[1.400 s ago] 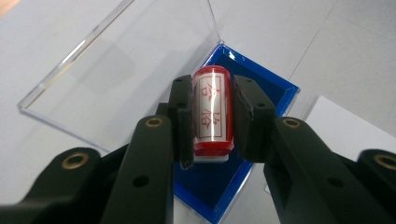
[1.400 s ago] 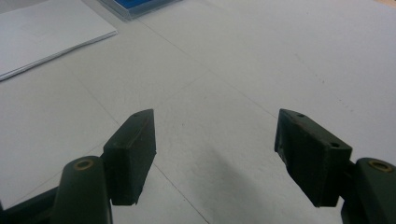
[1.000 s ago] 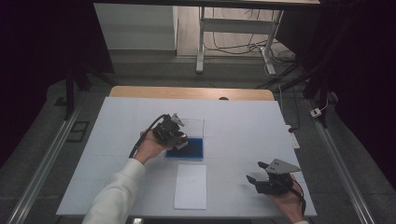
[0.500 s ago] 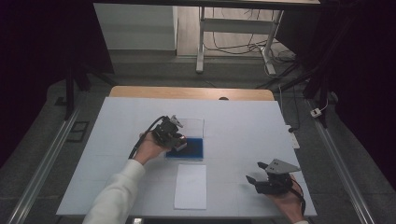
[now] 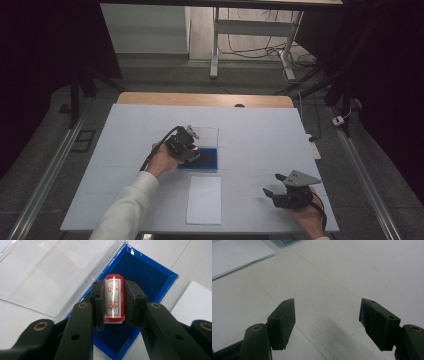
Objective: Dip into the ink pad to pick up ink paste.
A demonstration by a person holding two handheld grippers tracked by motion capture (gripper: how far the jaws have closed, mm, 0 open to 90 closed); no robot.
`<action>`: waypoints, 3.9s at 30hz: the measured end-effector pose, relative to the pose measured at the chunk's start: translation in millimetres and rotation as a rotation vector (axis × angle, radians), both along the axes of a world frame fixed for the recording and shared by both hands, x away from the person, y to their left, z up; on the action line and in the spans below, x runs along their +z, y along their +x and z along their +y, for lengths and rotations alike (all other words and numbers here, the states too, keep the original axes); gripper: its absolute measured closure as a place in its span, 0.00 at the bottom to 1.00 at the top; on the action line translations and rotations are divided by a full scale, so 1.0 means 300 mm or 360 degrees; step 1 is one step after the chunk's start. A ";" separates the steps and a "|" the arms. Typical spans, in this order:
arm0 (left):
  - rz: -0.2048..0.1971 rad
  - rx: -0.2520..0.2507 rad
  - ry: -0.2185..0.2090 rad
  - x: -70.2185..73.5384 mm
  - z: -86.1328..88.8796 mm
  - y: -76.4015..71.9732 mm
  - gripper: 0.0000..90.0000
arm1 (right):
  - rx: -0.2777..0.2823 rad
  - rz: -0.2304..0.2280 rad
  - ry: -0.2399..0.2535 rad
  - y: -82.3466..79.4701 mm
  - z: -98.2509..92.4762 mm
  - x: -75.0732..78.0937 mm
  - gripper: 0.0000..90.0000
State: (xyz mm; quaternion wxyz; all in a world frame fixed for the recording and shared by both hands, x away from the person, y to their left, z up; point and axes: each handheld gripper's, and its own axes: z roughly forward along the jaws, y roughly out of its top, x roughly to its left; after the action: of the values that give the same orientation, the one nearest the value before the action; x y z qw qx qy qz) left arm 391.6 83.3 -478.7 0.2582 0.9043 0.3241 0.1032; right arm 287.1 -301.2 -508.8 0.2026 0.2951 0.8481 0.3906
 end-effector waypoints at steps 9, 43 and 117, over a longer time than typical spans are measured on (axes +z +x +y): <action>-0.0038 0.0003 -0.0023 -0.011 0.003 -0.010 0.79 | 0.0014 0.0004 -0.0011 0.001 0.008 -0.003 0.32; -0.0015 0.0031 -0.0137 0.027 0.065 -0.010 0.78 | -0.0001 -0.0013 -0.0007 0.000 -0.002 0.004 0.32; -0.0039 -0.0030 -0.0024 -0.015 -0.026 -0.041 0.79 | 0.0016 0.0021 -0.0049 0.006 0.011 -0.009 0.32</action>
State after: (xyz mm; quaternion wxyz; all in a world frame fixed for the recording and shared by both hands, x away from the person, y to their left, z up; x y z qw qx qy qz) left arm 379.3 75.4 -483.2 0.2700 0.9039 0.3131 0.1094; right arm 288.8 -297.8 -511.4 0.1995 0.2905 0.8567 0.3766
